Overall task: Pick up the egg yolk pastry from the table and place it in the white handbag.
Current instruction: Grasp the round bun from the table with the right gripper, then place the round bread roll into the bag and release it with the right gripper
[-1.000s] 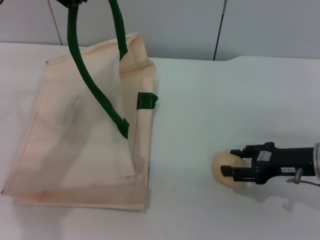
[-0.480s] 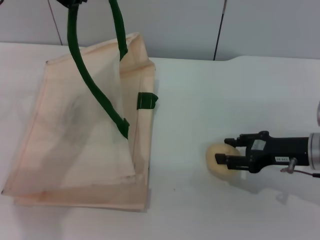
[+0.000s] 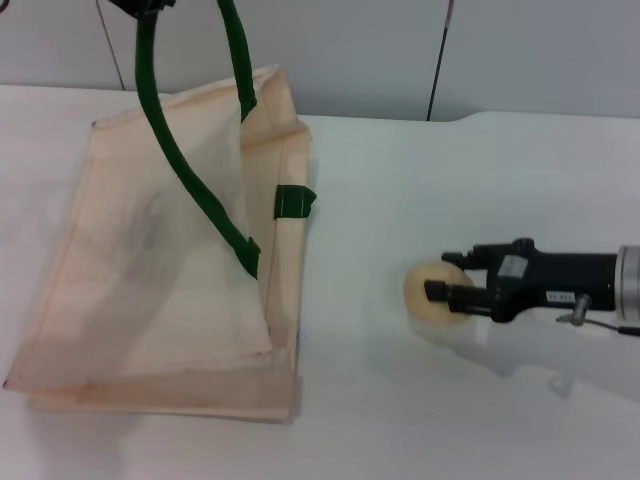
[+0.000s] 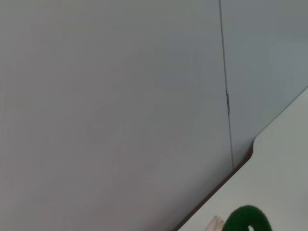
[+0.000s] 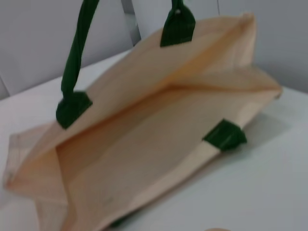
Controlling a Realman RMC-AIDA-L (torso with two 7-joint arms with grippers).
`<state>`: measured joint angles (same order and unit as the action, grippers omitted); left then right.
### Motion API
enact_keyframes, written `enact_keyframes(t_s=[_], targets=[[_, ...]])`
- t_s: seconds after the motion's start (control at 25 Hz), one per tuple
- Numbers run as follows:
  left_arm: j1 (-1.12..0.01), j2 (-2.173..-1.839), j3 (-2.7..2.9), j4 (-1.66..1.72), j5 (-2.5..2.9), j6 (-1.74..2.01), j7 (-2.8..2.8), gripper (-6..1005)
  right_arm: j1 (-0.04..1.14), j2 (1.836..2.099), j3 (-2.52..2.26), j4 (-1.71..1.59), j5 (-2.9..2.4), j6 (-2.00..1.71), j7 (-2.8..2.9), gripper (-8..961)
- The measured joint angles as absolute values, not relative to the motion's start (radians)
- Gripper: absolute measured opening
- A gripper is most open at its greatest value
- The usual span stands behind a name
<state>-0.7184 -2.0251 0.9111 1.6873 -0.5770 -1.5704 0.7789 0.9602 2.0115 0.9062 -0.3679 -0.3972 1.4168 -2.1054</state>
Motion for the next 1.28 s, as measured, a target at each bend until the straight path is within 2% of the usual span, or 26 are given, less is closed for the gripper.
enact_keyframes(t_s=[0.52, 1.28], targets=[[-0.724, -2.027, 0.926, 1.779, -0.682, -1.602, 0.747, 114, 1.028, 2.011, 0.891, -0.260, -0.304, 1.400, -2.170, 440], [-0.728, -2.030, 0.947, 1.801, -0.698, -1.611, 0.730, 117, 1.047, 2.015, 0.894, -0.055, -0.298, 1.291, -2.243, 297]])
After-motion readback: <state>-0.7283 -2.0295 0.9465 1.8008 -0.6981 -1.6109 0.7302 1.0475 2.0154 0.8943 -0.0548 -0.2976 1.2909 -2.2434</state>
